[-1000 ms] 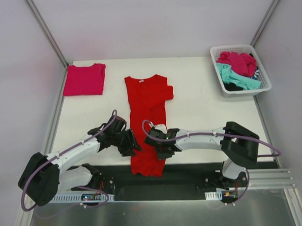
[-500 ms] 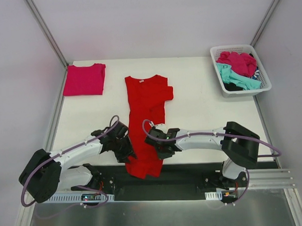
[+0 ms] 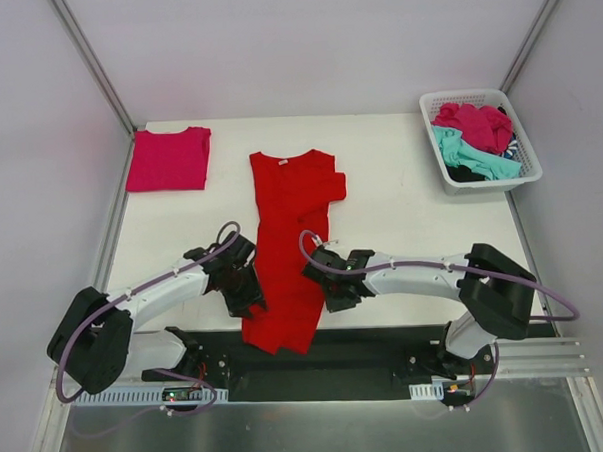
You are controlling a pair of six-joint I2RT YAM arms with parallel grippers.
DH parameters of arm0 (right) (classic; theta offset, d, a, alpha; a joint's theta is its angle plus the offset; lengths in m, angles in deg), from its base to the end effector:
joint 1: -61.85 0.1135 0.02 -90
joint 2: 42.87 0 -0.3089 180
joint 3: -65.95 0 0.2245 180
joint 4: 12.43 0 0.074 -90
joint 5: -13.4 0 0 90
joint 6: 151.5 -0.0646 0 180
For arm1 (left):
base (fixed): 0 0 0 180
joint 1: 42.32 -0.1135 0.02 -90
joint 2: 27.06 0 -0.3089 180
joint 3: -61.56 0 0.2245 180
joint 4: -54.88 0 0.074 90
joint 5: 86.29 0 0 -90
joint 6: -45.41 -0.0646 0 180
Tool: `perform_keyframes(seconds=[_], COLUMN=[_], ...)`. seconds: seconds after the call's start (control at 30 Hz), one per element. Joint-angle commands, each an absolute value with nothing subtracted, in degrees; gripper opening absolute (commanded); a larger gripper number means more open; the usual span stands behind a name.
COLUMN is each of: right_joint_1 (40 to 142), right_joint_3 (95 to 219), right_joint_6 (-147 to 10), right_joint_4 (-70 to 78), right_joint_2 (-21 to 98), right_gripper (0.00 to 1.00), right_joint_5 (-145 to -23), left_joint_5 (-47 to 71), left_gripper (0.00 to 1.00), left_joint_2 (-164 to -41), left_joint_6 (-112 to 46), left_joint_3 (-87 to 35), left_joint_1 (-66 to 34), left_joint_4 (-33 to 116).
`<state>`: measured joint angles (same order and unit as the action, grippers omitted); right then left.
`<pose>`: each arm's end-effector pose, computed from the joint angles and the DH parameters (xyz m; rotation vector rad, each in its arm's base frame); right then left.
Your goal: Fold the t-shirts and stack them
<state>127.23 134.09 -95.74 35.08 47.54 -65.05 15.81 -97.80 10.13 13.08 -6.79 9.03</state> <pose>0.1273 0.2468 0.2085 -0.6917 2.6674 0.1955 0.1362 -0.1139 0.1928 -0.4329 2.9243 -0.6261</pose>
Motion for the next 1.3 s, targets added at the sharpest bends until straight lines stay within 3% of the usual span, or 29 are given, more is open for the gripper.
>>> perform_keyframes(seconds=[0.0, 0.3, 0.87, 1.27], right_joint_1=[128.5, 132.6, 132.1, 131.0], right_joint_3=[137.8, 148.9, 147.1, 142.2], right_joint_6=[-94.9, -94.0, -93.5, -93.3], right_joint_4=[36.6, 39.1, 30.1, 30.4], right_joint_2=[45.8, 49.9, 60.1, 58.2], right_gripper=[0.18, 0.18, 0.17, 0.17], right_joint_5=[-66.5, -67.2, -71.8, -70.5], left_joint_5=[15.7, 16.2, 11.1, 10.8], left_gripper=[0.44, 0.45, 0.44, 0.44], left_joint_2=[-94.1, -91.8, -103.5, -104.2], left_joint_6=[9.5, 9.6, 9.0, 8.6], left_joint_3=[10.9, 3.2, 8.6, 12.1], left_joint_1=[-7.3, -7.3, -7.3, -7.3], left_joint_4=[6.3, 2.8, 12.7, 14.6])
